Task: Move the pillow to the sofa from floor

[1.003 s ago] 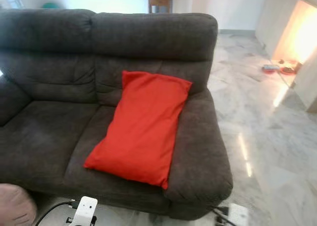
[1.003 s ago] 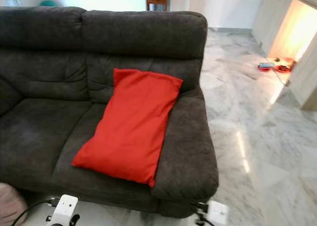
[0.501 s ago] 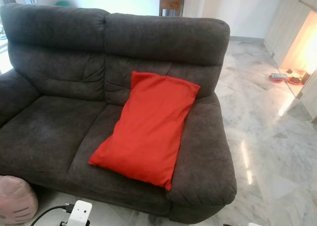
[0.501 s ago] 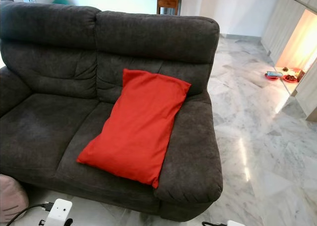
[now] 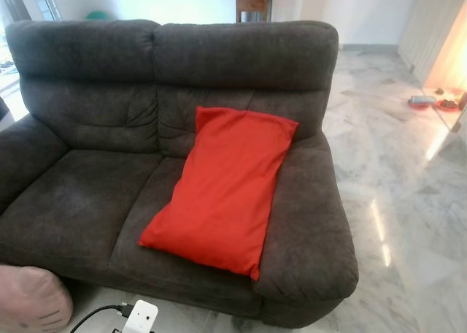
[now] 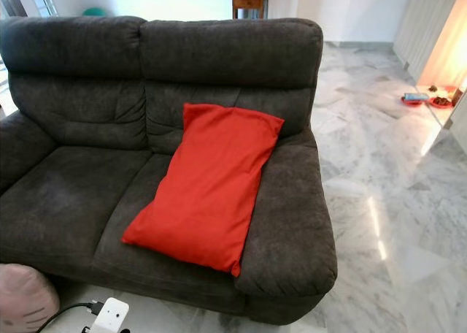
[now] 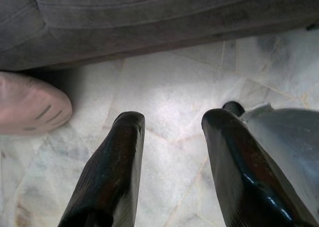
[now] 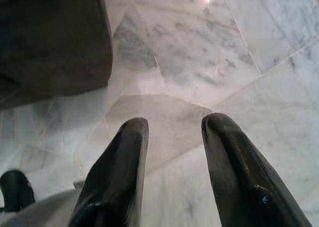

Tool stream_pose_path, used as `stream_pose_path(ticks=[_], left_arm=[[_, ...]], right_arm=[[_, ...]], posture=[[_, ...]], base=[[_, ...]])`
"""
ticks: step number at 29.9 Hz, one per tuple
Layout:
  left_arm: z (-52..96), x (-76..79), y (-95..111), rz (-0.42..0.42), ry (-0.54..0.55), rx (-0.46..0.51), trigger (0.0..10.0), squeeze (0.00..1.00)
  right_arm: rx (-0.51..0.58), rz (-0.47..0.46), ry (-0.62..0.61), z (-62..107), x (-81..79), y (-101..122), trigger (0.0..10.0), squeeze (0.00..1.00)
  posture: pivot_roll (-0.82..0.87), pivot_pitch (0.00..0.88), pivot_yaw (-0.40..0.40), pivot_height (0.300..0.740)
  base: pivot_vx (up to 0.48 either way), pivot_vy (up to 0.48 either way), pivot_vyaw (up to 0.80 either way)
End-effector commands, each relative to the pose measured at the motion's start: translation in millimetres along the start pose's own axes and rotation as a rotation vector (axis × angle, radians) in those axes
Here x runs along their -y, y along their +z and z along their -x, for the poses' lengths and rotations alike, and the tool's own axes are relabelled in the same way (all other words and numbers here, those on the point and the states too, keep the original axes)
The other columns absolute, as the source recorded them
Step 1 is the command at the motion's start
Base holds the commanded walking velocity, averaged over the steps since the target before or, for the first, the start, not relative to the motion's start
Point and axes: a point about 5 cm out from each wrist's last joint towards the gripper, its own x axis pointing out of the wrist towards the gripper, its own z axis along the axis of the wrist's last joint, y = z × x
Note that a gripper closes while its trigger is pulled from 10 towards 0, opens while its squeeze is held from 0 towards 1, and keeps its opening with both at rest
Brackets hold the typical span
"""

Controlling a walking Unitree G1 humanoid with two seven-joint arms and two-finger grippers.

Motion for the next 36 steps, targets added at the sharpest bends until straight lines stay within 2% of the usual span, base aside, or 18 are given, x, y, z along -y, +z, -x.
stream_pose_path(ticks=[1,5,12,15,16,22,25,31,36], left_arm=[[-2.1,-7.3,6,0.020,0.023,0.009,10.0,0.00],[-3.6,-16.2,11,0.041,0.065,0.011,10.0,0.00],[-2.6,-17.6,6,0.066,0.072,-0.017,10.0,0.00],[-2.1,-14.4,4,0.033,0.049,-0.019,10.0,0.00],[-2.1,-14.4,4,0.033,0.049,-0.019,10.0,0.00],[-1.6,-13.2,3,0.056,0.061,-0.016,10.0,0.00],[-2.2,-11.1,6,0.052,0.054,-0.006,10.0,0.00],[-2.4,-11.5,6,0.037,0.042,-0.006,10.0,0.00],[-3.8,-13.3,12,0.046,0.050,0.011,10.0,0.00]], right_arm=[[0.001,0.052,0.051,-1.4,-4.9,3,10.0,0.00],[-0.004,0.079,0.072,-2.7,0.0,8,10.0,0.00],[0.000,0.045,0.025,0.1,21.9,10,10.0,0.00],[-0.010,-0.002,0.002,5.5,32.3,1,10.0,0.00],[-0.010,-0.002,0.002,5.5,32.3,1,10.0,0.00],[-0.049,-0.022,-0.020,18.6,56.5,-16,10.0,0.00],[0.011,-0.009,0.056,-4.2,-19.9,6,10.0,0.00],[0.005,-0.037,0.066,-3.2,-29.3,2,10.0,0.00],[0.020,-0.040,0.072,-3.9,-24.4,6,10.0,0.00]], posture=[[-0.03,0.000,0.002,0.740],[-0.02,0.000,-0.036,0.740],[-0.03,0.000,0.006,0.740],[-0.02,0.000,0.020,0.740],[-0.02,0.000,0.020,0.740],[-0.02,0.000,0.019,0.740],[-0.03,0.000,0.033,0.740],[-0.04,0.000,0.048,0.740],[-0.05,0.000,0.045,0.740]], base=[[0.000,0.000,0.00],[0.000,0.000,0.00],[0.000,0.000,0.00],[0.000,0.000,0.00],[0.000,0.000,0.00],[0.000,0.000,0.00],[0.000,0.000,0.00],[0.000,0.000,0.00],[0.000,0.000,0.00]])
